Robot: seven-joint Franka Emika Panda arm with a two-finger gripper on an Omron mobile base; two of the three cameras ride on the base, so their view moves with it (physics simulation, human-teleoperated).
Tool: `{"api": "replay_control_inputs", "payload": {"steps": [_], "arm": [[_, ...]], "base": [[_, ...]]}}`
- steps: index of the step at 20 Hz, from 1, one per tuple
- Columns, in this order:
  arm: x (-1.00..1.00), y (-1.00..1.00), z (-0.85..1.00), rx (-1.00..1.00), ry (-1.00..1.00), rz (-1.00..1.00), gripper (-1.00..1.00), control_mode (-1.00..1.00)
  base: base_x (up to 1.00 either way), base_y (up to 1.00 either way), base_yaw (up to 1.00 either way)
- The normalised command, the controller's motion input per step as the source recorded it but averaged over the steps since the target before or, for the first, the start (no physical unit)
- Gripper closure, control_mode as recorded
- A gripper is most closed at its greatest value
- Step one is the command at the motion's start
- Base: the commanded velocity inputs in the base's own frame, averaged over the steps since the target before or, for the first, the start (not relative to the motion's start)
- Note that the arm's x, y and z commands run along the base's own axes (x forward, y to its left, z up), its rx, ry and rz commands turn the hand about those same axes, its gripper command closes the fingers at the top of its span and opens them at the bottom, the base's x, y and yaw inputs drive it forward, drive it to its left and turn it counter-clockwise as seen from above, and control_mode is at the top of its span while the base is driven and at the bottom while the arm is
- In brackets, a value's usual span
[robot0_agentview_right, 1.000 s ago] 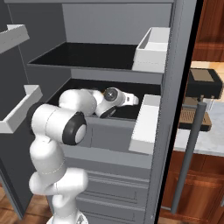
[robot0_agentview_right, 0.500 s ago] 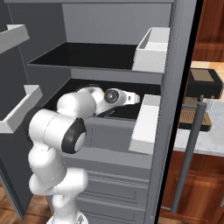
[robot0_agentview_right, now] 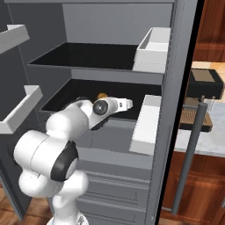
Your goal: Move the orange and kiwi from the top shelf to the second highest shelf to make space. Then, place the pitcher from the counter on the cleared top shelf.
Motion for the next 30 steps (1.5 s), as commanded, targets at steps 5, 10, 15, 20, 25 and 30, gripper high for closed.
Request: {"api": "replay_control_inputs", "payload": {"steps": [5, 10, 15, 20, 25, 30], "arm": [[-0.56, 0.32, 0.98, 0.00, 0.19, 0.00, -1.00, -1.00], [-0.54, 0.17, 1.00, 0.03, 0.28, 0.00, -1.00, -1.00], [-0.72, 0.11, 0.45, 0.12, 0.13, 0.00, -1.00, -1.00], [-0.96, 0.14, 0.00, 0.22, 0.00, 0.03, -1.00, -1.00], [-0.94, 0.48, 0.04, 0.13, 0.05, 0.01, -1.00, -1.00], [-0.81, 0.43, 0.28, 0.02, 0.26, 0.01, -1.00, -1.00]], "base": [[0.00, 0.00, 0.00], [0.00, 0.00, 0.00], [0.00, 0.00, 0.00], [0.00, 0.00, 0.00], [0.00, 0.00, 0.00], [0.00, 0.00, 0.00]]}}
